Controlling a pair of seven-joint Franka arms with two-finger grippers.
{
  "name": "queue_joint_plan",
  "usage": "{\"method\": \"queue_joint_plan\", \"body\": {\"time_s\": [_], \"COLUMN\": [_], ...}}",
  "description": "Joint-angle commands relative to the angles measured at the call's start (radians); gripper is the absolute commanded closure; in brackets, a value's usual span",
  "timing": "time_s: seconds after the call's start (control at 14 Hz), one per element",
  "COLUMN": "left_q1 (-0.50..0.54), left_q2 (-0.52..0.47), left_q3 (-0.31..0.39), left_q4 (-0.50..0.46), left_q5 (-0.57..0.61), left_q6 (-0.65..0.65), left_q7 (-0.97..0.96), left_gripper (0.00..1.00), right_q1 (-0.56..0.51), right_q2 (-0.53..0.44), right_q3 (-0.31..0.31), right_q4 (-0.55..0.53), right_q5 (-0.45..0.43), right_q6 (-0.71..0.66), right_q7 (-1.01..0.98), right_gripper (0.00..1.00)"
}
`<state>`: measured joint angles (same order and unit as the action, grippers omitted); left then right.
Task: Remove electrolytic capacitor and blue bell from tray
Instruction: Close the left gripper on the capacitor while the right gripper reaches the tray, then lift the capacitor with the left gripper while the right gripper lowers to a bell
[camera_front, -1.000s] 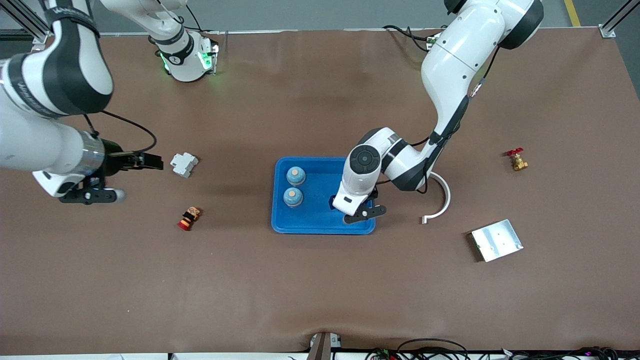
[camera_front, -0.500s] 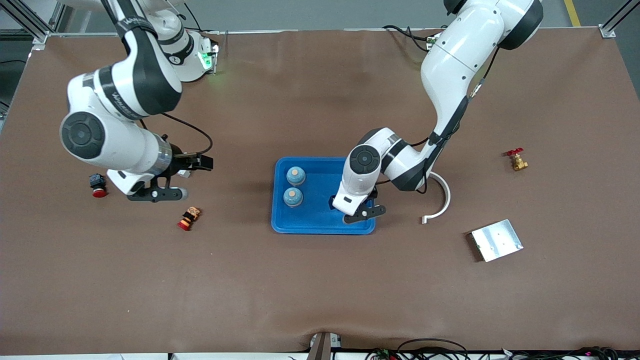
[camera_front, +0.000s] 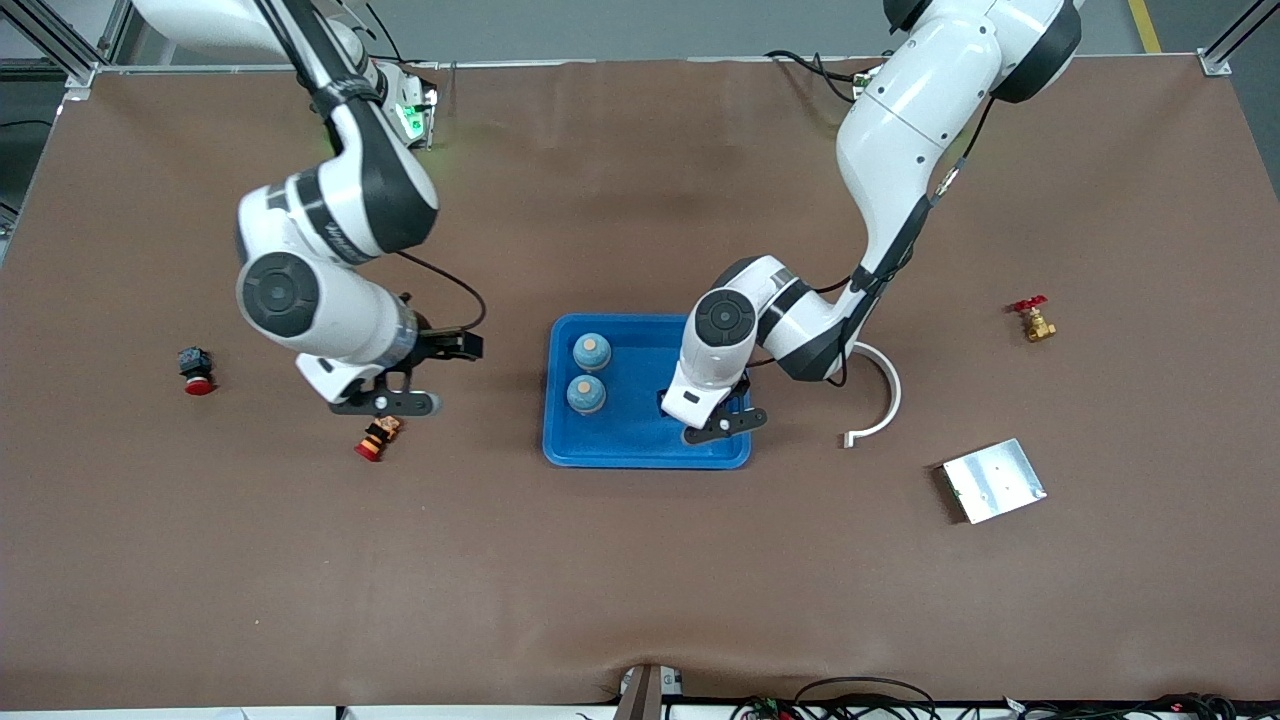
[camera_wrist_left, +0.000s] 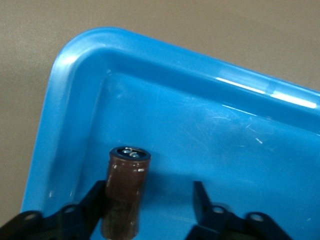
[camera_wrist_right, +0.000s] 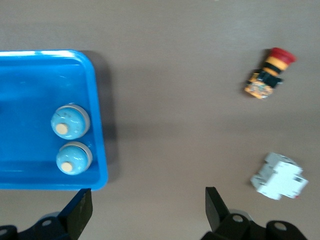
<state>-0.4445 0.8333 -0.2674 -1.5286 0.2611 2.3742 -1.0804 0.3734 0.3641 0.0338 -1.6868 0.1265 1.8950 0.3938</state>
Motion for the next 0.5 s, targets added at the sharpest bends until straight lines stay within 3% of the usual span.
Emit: {"method": "queue_joint_plan", "body": {"time_s": [0.0,0.14,0.43], "left_q1": [-0.01,-0.01,-0.008], "left_q2": [-0.006,-0.01,-0.036], "left_q3": [0.01,0.01,0.01], "left_q4": [-0.008,-0.008,-0.001], "left_q5": [0.03,0.03,0.03], "left_q6": [0.016,0.013,-0.027], "left_q7": [-0.032,-0.029,-0.027], "left_gripper": [1.0,1.0,1.0], "right_q1": [0.041,0.048,0.076], "right_q2": [0.016,0.045,0.084], "right_q3": [-0.006,-0.006,-0.006], "right_q4": [-0.016,-0.016,-0.013], "right_q5": [0.008,0.01,0.102], "right_q6": [0.051,0.068,0.131], "right_q7": [0.109,0.193,0.304], "right_gripper": [0.0,0.0,0.0]}}
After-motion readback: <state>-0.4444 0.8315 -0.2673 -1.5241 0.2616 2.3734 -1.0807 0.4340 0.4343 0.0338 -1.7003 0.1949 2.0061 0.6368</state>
